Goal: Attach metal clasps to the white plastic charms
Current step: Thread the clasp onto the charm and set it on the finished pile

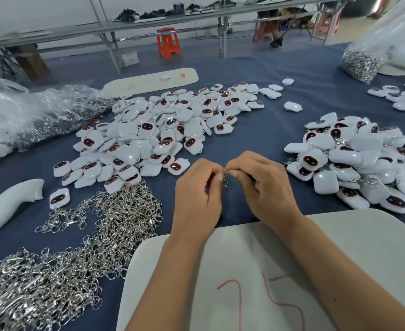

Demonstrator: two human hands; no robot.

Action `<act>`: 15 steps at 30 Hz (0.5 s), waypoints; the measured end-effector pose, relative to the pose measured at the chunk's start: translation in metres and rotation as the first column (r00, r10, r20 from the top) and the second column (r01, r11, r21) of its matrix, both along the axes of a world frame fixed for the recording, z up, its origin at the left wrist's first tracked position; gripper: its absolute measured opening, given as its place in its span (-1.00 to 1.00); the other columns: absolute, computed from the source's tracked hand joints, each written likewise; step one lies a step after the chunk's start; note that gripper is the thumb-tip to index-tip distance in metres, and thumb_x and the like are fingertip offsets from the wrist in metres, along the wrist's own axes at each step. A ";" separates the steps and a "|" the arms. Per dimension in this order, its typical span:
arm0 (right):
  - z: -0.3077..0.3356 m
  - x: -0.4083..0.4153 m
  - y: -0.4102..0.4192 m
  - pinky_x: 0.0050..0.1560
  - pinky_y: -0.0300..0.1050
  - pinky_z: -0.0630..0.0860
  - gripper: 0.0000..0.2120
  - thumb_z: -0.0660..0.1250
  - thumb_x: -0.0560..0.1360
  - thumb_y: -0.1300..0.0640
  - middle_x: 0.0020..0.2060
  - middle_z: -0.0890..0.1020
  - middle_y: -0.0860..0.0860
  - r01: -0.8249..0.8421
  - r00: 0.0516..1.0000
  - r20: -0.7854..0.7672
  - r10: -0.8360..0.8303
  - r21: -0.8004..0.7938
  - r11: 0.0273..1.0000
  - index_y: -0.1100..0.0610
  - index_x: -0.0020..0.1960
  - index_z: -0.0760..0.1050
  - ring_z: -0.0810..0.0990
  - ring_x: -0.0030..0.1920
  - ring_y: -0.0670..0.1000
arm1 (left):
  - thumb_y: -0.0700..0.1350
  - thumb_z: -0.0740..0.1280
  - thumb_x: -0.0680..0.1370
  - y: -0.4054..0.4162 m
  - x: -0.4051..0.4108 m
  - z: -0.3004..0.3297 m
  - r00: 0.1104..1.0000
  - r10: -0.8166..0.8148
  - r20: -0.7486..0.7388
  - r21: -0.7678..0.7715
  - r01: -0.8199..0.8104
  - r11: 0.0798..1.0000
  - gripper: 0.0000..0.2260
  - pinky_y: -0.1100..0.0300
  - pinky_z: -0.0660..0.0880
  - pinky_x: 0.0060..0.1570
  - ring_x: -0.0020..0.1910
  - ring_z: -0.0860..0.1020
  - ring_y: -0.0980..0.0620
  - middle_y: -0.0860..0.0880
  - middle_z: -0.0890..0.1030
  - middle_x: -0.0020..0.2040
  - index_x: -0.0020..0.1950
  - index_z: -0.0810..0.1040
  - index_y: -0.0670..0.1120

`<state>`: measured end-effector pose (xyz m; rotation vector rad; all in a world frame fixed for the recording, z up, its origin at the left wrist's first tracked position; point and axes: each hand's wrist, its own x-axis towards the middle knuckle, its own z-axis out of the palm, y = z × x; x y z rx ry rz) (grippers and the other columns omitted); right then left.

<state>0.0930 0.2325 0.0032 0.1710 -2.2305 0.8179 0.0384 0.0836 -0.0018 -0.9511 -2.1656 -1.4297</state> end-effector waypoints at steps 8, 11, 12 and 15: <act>0.003 0.002 -0.005 -0.09 -0.27 0.43 -0.86 0.37 0.62 0.37 -0.20 0.64 -0.02 -0.038 0.998 0.046 0.046 -0.157 0.987 0.23 -0.07 0.65 0.55 -0.19 -0.06 | -0.35 0.34 0.57 0.005 0.004 0.002 0.999 0.048 -0.023 0.015 -0.047 0.999 -0.84 0.21 0.40 -0.22 -0.23 0.49 0.03 0.05 0.53 -0.21 -0.12 0.53 -0.12; 0.005 0.002 -0.006 -0.08 -0.25 0.45 -0.87 0.37 0.62 0.38 -0.19 0.66 0.01 -0.053 0.997 0.053 0.063 -0.179 0.982 0.26 -0.07 0.65 0.58 -0.17 -0.02 | -0.34 0.35 0.57 0.004 0.002 0.003 0.999 0.038 -0.034 0.010 -0.037 0.999 -0.84 0.16 0.41 -0.24 -0.22 0.50 0.03 0.06 0.53 -0.20 -0.12 0.53 -0.11; 0.005 0.002 -0.006 -0.08 -0.25 0.45 -0.87 0.37 0.62 0.38 -0.19 0.66 0.01 -0.059 0.996 0.051 0.069 -0.185 0.981 0.26 -0.07 0.65 0.59 -0.17 -0.02 | -0.34 0.35 0.57 0.004 0.002 0.003 0.999 0.032 -0.035 0.006 -0.032 0.999 -0.84 0.15 0.41 -0.24 -0.22 0.50 0.03 0.06 0.53 -0.20 -0.12 0.53 -0.10; 0.004 0.003 -0.008 -0.09 -0.28 0.44 -0.84 0.33 0.62 0.38 -0.19 0.65 -0.05 -0.068 0.991 0.090 0.097 -0.283 0.957 0.20 -0.06 0.62 0.58 -0.17 -0.03 | -0.34 0.35 0.56 0.003 0.002 0.003 1.000 0.015 -0.025 -0.005 -0.015 1.000 -0.83 0.18 0.41 -0.24 -0.21 0.51 0.03 0.08 0.54 -0.19 -0.12 0.53 -0.08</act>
